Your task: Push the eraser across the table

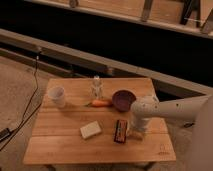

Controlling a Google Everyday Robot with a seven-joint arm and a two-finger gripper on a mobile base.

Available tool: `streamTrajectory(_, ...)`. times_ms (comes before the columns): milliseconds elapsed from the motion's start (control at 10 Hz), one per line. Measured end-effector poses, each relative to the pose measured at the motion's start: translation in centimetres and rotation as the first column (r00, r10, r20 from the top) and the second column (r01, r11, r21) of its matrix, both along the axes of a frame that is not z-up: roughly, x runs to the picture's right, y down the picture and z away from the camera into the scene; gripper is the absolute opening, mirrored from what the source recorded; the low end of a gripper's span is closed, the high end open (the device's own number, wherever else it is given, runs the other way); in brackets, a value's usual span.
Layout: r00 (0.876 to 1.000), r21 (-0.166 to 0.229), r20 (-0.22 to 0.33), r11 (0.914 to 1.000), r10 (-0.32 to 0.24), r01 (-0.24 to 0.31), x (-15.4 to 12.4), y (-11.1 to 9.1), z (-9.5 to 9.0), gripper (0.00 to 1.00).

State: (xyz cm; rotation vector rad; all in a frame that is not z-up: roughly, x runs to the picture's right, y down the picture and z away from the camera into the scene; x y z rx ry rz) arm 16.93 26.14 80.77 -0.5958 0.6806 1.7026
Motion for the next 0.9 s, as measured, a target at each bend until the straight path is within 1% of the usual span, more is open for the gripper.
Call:
streamTrajectory(600, 1.000, 0.011, 0.007, 0.9999, -0.010, 0.010, -0.5, -3.1, 2.4, 0.65)
streamTrajectory(900, 1.000, 0.014, 0.012, 0.9997, -0.022, 0.022, -0.8, -3.7, 3.1, 0.65)
